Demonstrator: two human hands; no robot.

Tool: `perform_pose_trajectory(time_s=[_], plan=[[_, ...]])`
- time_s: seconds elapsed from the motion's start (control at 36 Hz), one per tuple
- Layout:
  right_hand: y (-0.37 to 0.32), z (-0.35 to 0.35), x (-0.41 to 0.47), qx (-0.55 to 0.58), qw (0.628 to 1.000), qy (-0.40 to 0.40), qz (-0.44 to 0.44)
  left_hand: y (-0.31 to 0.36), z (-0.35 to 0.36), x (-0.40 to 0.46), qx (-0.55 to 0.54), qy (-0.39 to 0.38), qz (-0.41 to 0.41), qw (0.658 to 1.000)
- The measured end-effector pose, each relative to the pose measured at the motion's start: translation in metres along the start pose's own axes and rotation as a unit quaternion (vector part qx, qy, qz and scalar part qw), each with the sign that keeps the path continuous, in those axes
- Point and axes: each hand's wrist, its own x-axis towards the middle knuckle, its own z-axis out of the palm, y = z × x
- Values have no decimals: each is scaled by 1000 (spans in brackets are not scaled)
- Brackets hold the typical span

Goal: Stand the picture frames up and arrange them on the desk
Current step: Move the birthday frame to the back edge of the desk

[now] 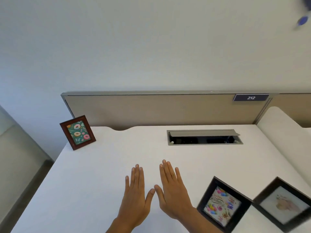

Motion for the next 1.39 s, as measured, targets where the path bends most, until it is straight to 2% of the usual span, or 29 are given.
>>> perform_pose_trajectory(time_s=[0.47, 0.64, 0.72, 0.83, 0.94, 1.08, 1.22, 1.39], plan=[[104, -83, -66, -47, 987, 82, 132, 151, 21, 27, -2, -10, 140, 990], [130, -104, -83, -43, 978, 79, 189, 185, 33, 38, -38, -40, 169, 984], [143, -111, -93, -36, 972, 72, 222, 199, 38, 43, -108, -82, 144, 980], [154, -117, -109, 4, 958, 75, 276, 213, 41, 44, -232, -148, 48, 960], [163, -117, -121, 99, 927, 94, 350, 221, 48, 46, -321, -166, -4, 933], [167, -110, -135, 279, 852, 100, 433, 220, 59, 44, -341, -170, -15, 925], [162, -103, -147, 465, 758, 92, 447, 219, 60, 38, -350, -181, -13, 919], [160, -93, -157, 552, 701, 66, 446, 215, 61, 30, -366, -169, -31, 915]])
